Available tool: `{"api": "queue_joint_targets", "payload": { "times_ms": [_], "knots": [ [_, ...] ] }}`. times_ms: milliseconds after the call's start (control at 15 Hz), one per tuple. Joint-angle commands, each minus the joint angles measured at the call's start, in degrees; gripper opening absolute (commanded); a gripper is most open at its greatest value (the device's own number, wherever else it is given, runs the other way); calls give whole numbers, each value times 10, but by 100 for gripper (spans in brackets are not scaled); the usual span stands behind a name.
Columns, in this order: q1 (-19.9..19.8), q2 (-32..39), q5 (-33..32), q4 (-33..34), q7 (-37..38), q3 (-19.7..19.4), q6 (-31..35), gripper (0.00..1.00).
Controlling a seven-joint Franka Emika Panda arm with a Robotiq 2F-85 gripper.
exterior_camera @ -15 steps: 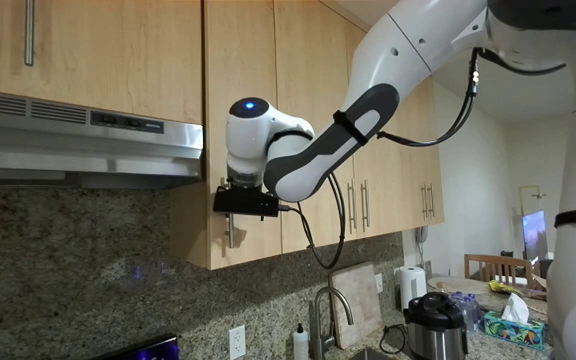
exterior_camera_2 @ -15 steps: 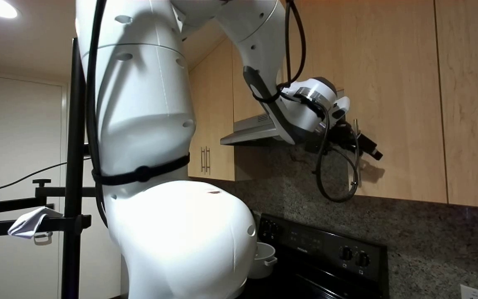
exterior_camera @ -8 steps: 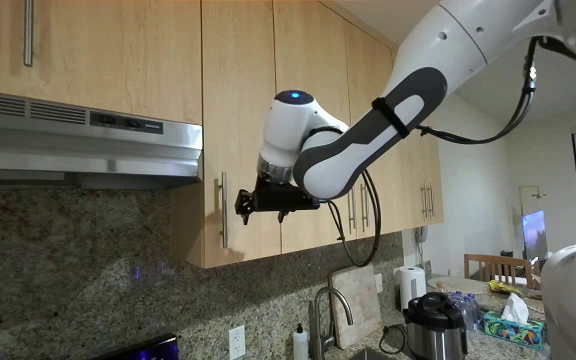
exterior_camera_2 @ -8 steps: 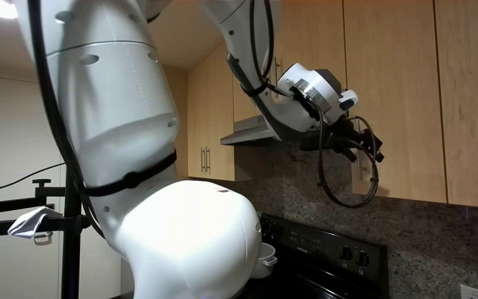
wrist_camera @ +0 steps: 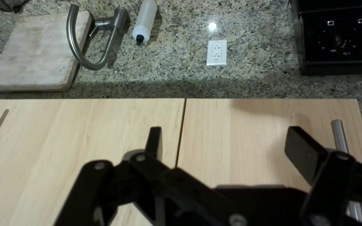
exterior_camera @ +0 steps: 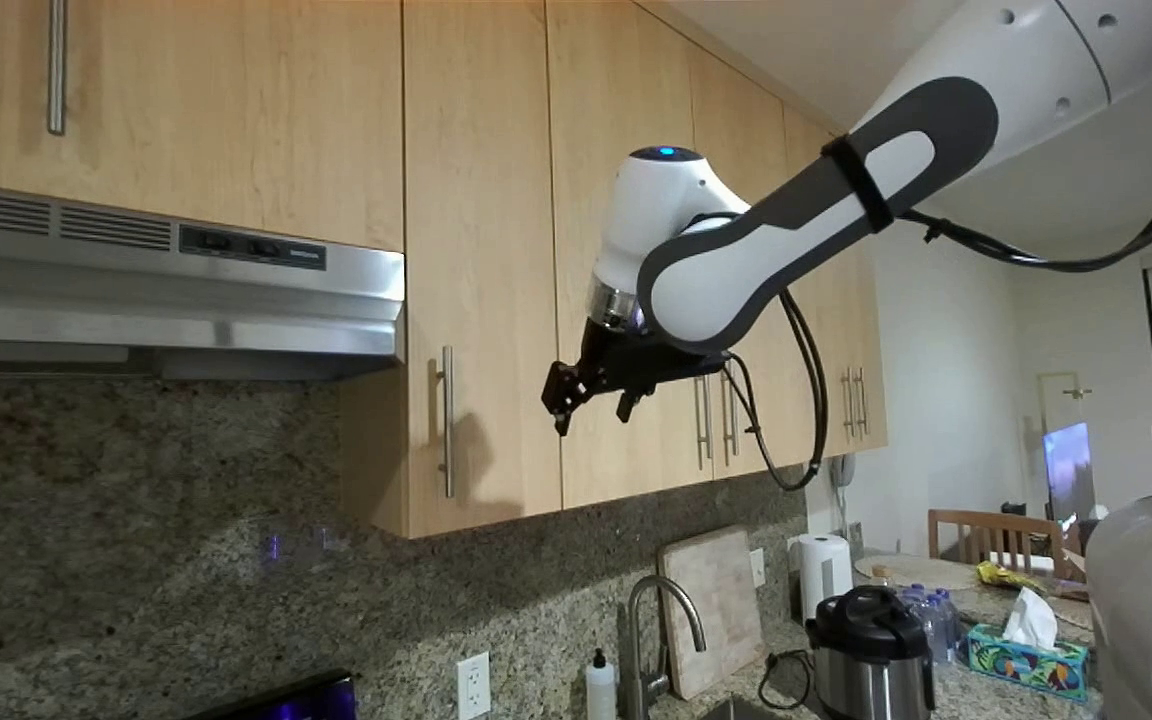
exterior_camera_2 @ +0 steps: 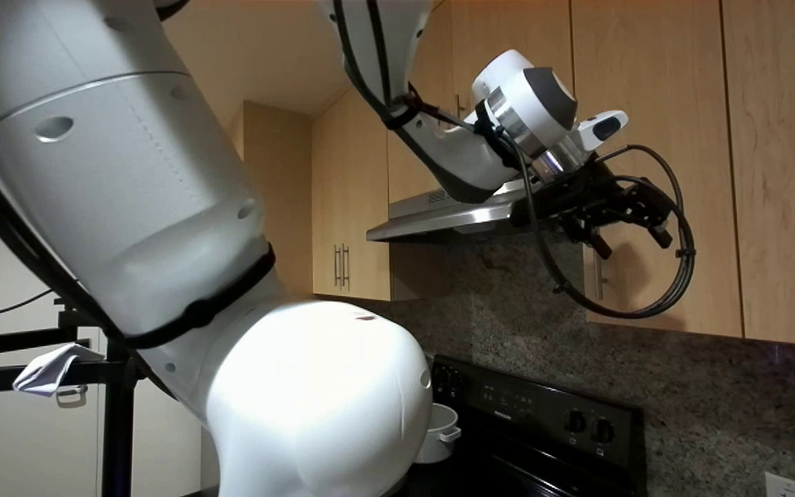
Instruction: Open the cupboard door
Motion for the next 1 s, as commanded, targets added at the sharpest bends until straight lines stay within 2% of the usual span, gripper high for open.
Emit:
{"api": "queue_joint_targets", "payload": {
  "times_ms": [0,200,333,400,600,933],
  "knots": [
    [-83,4,45,2,-61,72,30,100],
    [-173,38,0,2,-4,157,109,100],
    [-221,58,-11,4,24,209,137,100],
    [-223,69,-41,8,56,215,140,100],
    [-277,91,-97,21,143,278,145,100],
    [-336,105,-172,56,297,365,133,100]
  ]
}}
